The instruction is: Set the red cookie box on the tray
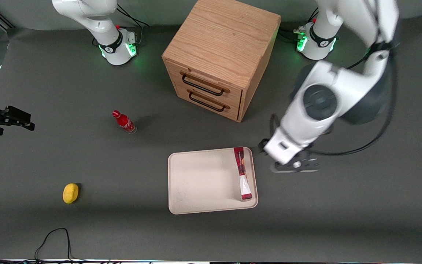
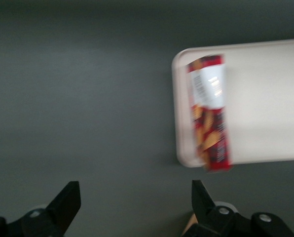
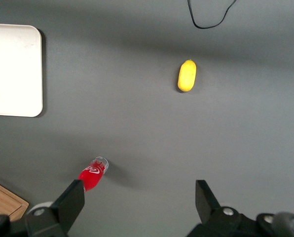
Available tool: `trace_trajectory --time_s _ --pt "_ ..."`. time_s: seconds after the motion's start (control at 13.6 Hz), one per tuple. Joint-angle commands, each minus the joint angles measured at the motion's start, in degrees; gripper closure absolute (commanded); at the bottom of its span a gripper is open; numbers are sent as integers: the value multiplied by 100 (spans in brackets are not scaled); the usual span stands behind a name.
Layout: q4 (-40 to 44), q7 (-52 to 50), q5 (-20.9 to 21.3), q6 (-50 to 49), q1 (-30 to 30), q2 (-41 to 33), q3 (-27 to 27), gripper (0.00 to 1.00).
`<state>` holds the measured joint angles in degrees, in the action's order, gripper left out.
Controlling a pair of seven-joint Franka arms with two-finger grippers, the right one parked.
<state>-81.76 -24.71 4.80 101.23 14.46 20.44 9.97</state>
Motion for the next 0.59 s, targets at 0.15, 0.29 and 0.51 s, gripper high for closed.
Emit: trace_trajectory --time_s 0.15,0.29,0.51 --pt "-2116 949 -207 -540 -732 -2245 -101 0" --pt "-2090 1335 -269 -858 -1049 -2474 -232 0" --pt "-1941 1838 -269 -1008 -1744 -2502 -241 0"
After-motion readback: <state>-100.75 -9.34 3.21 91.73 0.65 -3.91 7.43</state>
